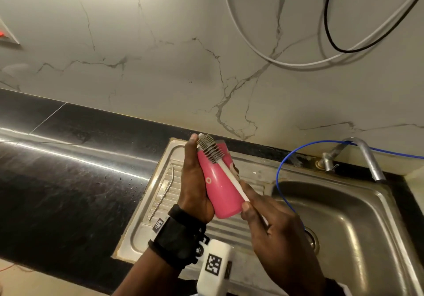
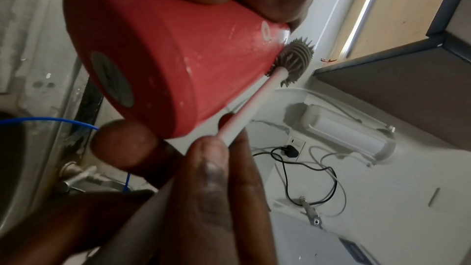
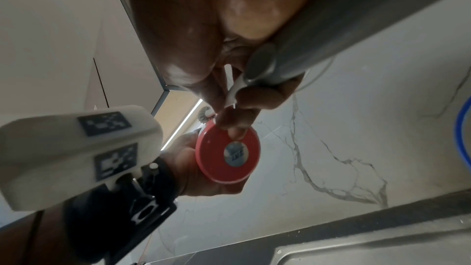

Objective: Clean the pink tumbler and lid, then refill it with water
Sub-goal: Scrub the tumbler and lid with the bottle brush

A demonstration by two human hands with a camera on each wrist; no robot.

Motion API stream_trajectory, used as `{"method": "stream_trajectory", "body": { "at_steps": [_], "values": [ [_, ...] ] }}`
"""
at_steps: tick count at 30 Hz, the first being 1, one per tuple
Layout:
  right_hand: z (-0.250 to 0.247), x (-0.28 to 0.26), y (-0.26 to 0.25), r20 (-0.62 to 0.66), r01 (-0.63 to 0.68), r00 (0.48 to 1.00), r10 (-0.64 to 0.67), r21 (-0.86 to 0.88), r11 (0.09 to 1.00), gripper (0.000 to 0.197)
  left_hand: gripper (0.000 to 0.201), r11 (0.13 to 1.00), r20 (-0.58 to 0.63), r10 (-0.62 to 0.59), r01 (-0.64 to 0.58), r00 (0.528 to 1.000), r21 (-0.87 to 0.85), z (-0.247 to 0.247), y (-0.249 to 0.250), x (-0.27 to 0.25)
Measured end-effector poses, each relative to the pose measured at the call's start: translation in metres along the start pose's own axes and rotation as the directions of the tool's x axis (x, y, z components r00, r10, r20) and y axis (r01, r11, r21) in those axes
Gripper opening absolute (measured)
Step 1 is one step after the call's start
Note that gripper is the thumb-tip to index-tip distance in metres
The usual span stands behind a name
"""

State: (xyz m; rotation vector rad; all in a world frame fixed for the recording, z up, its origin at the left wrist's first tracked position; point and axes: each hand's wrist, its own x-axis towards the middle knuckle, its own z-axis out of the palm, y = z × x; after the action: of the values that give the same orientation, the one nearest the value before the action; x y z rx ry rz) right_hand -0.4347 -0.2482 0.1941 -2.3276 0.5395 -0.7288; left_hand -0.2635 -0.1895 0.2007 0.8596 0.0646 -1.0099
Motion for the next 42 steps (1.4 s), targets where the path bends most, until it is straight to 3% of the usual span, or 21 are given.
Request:
{"method": "stream_trajectory", "body": {
  "at_steps": [8,13,22,29,35,38,42],
  "values": [
    [-0.005,-0.023,0.002,0.069,-0.050,0.997,0.043,0.106,0.993,0.061,0.075,0.998,-0.040,0.008,-0.010,0.999,-0.063,-0.013,0.033,0.007],
    [0.001,-0.002,-0.004,0.005,-0.018,1.000,0.018,0.085,0.996,0.052,0.085,1.000,0.008,0.018,-0.018,1.000,0.010,-0.007,0.017,0.001],
    [-0.004,-0.013,-0.011,0.022,-0.041,0.999,0.039,0.082,0.996,0.049,0.072,0.996,-0.013,0.054,-0.055,0.998,-0.065,-0.010,0.035,-0.002],
    [-0.002,0.004,-0.018,0.024,-0.066,0.998,0.064,0.113,0.991,0.042,0.070,0.998,0.110,-0.037,0.043,0.993,-0.046,-0.011,0.014,-0.021],
    [-0.008,-0.040,-0.007,0.084,-0.069,0.995,0.061,0.097,0.993,0.053,0.077,0.988,-0.019,0.019,-0.022,1.000,-0.152,-0.027,0.037,-0.012],
    [-0.020,-0.056,-0.001,0.103,-0.016,0.995,0.013,0.032,0.999,0.047,0.080,0.980,-0.073,0.003,-0.018,0.997,-0.200,-0.031,0.039,-0.011],
    [-0.024,-0.054,-0.003,0.066,0.006,0.998,-0.006,0.003,1.000,0.047,0.078,0.982,-0.060,0.001,-0.012,0.998,-0.189,-0.025,0.027,-0.014]
  ]
}}
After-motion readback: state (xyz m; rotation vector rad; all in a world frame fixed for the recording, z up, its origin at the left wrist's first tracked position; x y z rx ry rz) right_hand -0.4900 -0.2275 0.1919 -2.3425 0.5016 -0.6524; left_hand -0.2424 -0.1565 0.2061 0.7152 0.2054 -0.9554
